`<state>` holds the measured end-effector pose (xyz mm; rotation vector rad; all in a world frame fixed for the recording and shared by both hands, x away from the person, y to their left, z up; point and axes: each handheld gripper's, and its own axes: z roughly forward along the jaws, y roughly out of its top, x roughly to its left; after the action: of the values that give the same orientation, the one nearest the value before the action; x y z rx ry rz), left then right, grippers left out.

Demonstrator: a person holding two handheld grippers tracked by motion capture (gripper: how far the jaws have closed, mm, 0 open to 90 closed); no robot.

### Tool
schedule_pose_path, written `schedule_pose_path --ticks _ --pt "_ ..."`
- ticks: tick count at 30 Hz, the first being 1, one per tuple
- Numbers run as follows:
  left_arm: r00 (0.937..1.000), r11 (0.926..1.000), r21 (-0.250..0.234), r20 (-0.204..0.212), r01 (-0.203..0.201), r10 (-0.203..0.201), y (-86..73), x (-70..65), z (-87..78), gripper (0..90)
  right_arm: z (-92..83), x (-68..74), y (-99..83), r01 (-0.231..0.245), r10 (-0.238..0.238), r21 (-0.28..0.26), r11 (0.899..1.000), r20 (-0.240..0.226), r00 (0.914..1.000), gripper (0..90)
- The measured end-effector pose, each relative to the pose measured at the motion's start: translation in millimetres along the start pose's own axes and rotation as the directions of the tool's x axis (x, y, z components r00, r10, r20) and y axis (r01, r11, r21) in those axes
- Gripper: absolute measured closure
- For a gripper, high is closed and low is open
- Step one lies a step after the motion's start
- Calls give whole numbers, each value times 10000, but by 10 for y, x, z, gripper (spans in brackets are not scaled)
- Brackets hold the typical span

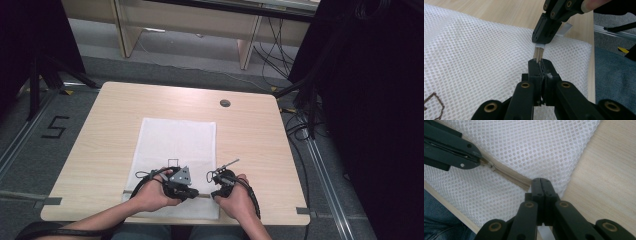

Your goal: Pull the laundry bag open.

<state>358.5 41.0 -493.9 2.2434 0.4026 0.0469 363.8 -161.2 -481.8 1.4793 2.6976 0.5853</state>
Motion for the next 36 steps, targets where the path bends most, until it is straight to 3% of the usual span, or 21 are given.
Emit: schedule_pose_path --ticks 8,11,20,23,27,34,36 --pt "10000 10000 13 30 22 -22 -18 13 -34 872 2 -6 0 30 -30 -43 10000 -32 10000 900" --pt "10000 10000 39 13 -11 10 -20 15 -38 872 -5 12 -3 -290 291 48 9996 -37 9996 900" --pt "10000 10000 17 20 55 -55 -35 22 -62 871 1 11 -6 -287 287 -28 9996 -50 9996 900" --pt "9999 9999 22 13 -110 110 -41 38 -79 872 4 4 -3 -169 169 -41 9998 -74 9998 900" --pt "9999 9999 -14 -22 162 -162 -55 29 -86 872 0 14 -5 -338 338 -7 9994 -39 9994 900" --pt "9999 9999 8 -10 150 -149 -57 29 -86 871 1 13 -7 -313 312 -30 9995 -50 9995 900" --pt "10000 10000 50 -38 -14 15 -57 41 -94 871 0 13 -5 -331 331 -10 9995 -44 9994 900"
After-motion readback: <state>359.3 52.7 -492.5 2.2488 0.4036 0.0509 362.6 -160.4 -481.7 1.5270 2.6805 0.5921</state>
